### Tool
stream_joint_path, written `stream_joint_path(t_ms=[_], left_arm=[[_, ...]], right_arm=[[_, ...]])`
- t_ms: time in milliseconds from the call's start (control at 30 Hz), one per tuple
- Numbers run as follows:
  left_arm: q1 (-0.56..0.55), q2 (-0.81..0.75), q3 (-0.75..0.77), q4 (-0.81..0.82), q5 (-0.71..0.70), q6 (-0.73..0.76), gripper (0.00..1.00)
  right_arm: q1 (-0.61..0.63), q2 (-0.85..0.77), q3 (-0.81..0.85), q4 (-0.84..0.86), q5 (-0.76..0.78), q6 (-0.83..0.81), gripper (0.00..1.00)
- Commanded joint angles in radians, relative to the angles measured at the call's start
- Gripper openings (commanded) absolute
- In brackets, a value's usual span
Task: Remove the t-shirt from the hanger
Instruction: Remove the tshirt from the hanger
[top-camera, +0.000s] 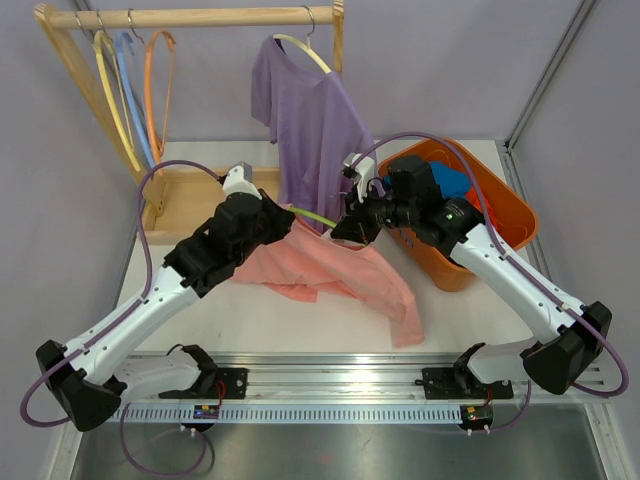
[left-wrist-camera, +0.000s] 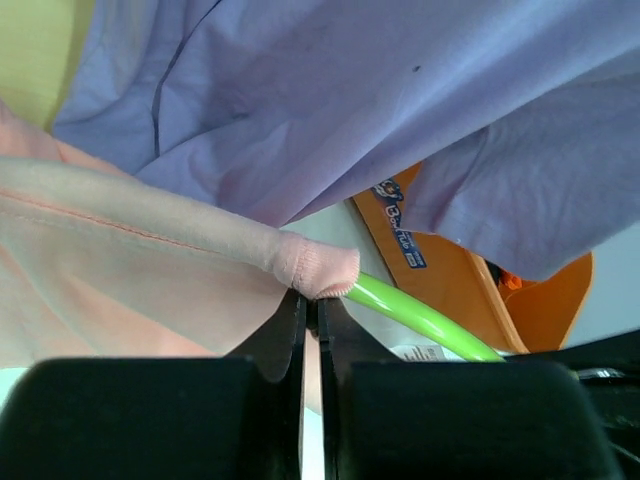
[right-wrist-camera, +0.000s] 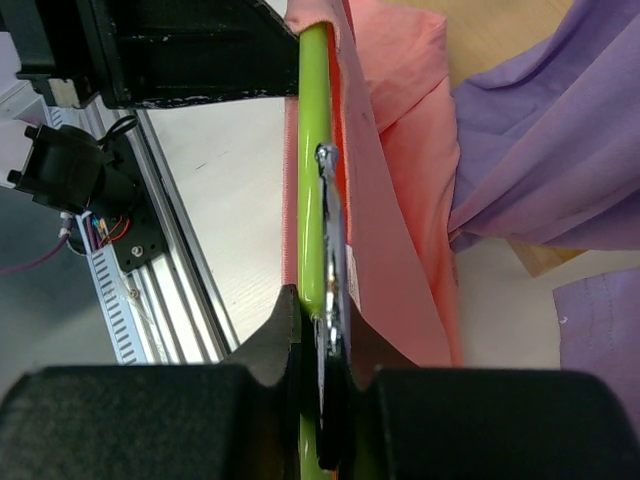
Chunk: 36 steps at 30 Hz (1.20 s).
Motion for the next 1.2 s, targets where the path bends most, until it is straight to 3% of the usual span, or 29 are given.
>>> stream_joint_path(t_ms=[0, 200, 367, 467, 633, 667, 767, 967, 1167], left_arm=[[0.005, -0.052, 0.028, 0.18, 0.091, 0.123, 0.0], [0.005, -0.026, 0.169, 0.123, 0.269, 0.232, 0.0], [0.005, 0.053, 0.318, 0.103, 0.43, 0.211, 0.0], [0.005, 0.07, 0.38, 0.103, 0.457, 0.195, 0.0], [0.005, 0.083, 0.473, 0.07, 0.461, 0.197, 0.0], [0.005, 0.084, 0.491, 0.054, 0.46, 0.203, 0.0], [0.005, 0.078, 0.558, 0.039, 0.428, 0.224, 0.0], [0.005, 0.041, 0.69, -0.016, 0.311, 0.277, 0.0], [0.009, -0.048, 0.628, -0.067, 0.158, 0.343, 0.0]], right_arm=[[-0.001, -0.007, 0.037, 0.024, -0.023, -0.026, 0.0], [-0.001, 0.005, 0.042, 0.058, 0.017, -0.046, 0.0], [-0.001, 0.004, 0.014, 0.182, 0.078, -0.071, 0.0], [-0.001, -0.008, -0.039, 0.284, 0.081, -0.095, 0.0], [-0.019, -0.057, -0.148, 0.502, -0.023, -0.085, 0.0], [-0.027, -0.079, -0.171, 0.626, -0.046, -0.074, 0.0], [-0.054, -0.084, -0.15, 0.791, -0.091, -0.045, 0.0], [-0.16, -0.047, -0.156, 0.949, -0.261, 0.095, 0.0], [-0.175, -0.1, -0.222, 0.923, -0.414, 0.122, 0.0]])
